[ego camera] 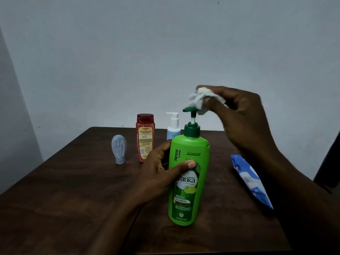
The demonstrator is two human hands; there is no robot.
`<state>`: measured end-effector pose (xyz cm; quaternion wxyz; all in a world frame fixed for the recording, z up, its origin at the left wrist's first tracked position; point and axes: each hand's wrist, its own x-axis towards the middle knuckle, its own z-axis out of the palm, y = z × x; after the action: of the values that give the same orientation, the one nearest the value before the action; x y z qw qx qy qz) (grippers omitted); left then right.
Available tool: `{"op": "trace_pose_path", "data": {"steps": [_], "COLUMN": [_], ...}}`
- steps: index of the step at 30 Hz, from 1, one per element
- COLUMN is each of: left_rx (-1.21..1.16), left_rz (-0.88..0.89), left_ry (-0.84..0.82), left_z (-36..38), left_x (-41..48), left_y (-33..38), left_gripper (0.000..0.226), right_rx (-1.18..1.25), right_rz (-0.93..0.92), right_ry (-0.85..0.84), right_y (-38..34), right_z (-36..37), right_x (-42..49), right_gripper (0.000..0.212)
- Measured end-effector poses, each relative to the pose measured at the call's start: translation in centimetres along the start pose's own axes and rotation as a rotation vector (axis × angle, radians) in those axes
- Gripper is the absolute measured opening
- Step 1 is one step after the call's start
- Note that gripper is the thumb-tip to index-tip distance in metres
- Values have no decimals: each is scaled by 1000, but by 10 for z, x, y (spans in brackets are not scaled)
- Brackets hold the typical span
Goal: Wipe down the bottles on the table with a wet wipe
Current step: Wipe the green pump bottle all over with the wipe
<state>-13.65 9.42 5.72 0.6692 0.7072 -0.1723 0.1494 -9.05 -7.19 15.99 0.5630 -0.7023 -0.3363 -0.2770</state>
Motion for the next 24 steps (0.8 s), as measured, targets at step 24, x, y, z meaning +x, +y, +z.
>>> {"op": "trace_pose_path", "data": {"steps": [24], "left_rx": [27], "left_rz": [26], "left_ry": [11], "left_z": [-2], "left_x": [-3], "left_y": [-1], "left_gripper": [41], "right_rx": [735], "right_rz": [383], "right_ry": [-149], "right_y": [42], "right_z": [15], "right_x": [-22], "right_gripper": [32]}}
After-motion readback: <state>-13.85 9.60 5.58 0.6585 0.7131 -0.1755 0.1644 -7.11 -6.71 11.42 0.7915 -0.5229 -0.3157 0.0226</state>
